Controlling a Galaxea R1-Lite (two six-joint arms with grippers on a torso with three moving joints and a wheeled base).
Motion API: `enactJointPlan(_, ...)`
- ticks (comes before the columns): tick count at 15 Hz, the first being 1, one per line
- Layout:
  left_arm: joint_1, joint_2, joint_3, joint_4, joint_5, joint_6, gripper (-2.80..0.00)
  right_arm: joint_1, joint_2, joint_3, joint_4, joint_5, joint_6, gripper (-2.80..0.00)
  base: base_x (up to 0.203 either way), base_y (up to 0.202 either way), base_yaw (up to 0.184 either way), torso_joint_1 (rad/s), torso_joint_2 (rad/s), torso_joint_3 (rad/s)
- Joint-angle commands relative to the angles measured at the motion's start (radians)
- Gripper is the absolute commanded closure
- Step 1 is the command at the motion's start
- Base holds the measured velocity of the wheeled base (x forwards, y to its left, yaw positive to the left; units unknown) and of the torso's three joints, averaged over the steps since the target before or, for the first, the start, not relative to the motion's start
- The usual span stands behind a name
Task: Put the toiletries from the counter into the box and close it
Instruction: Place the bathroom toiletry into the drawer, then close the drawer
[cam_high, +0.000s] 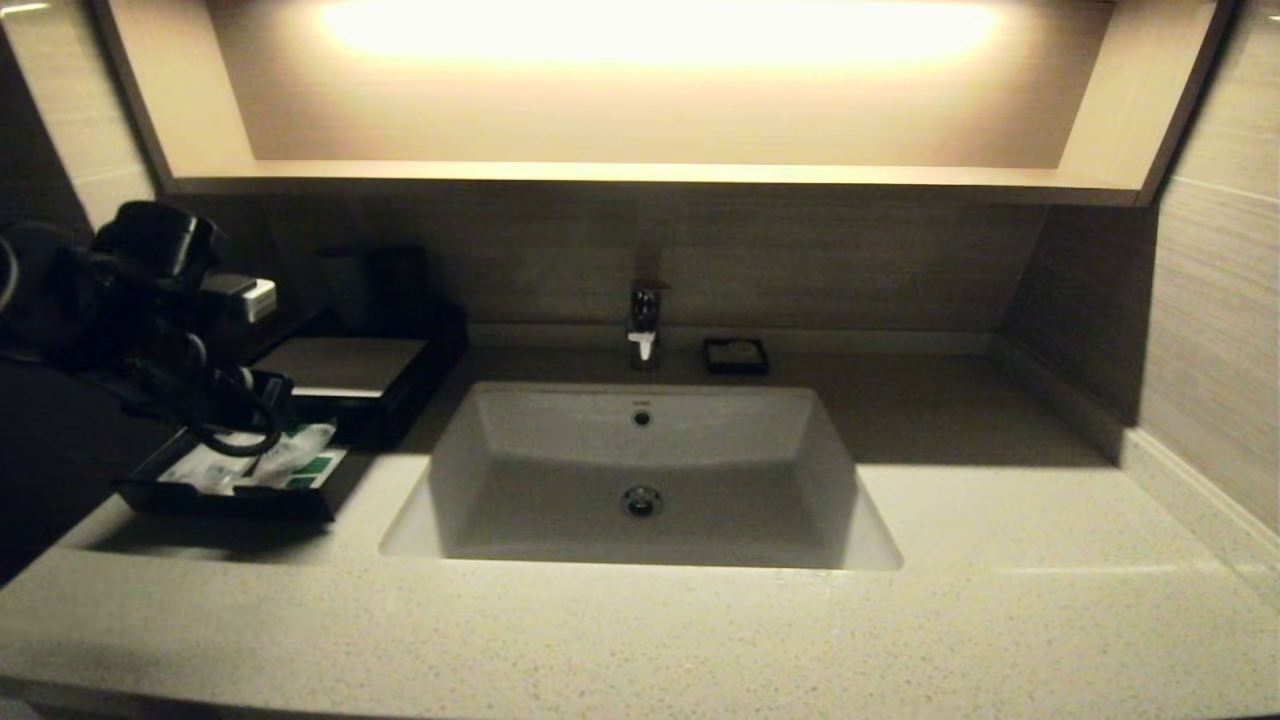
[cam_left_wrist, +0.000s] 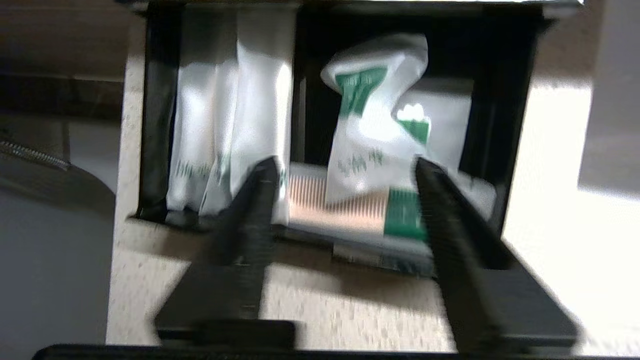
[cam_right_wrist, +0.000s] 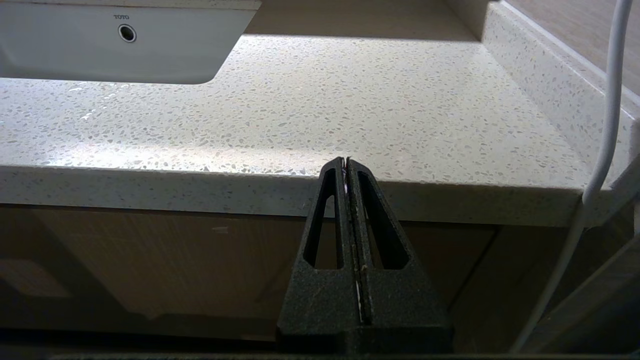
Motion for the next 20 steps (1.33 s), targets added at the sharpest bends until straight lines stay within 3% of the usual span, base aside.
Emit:
enactJointPlan(1, -0.001, -0.074, 0.050, 0.003, 0.001, 0.001, 0.00, 0.000, 0.001, 0.002, 0.000, 0.000, -0.001, 0.00, 0.000, 0.000, 0.000, 0.000, 0.00, 0.000)
enactJointPlan(9, 0.027, -0.210, 0.288, -0.008, 0.000, -0.028, 0.00, 0.000, 0.001, 0.002, 0.000, 0.000, -0.001, 0.00, 0.000, 0.000, 0.000, 0.000, 0.00, 0.000)
enactJointPlan(16, 0.022, -0.340, 0.371, -0.014, -0.036, -0.026, 0.00, 0.000, -0.001, 0.002, 0.000, 0.000, -0.001, 0.00, 0.000, 0.000, 0.000, 0.000, 0.00, 0.000)
enactJointPlan(20, 0.018, -0.341, 0.394, -0.005, -0.102, -0.022, 0.00, 0.000, 0.001, 0.002, 0.000, 0.000, -0.001, 0.00, 0.000, 0.000, 0.000, 0.000, 0.00, 0.000)
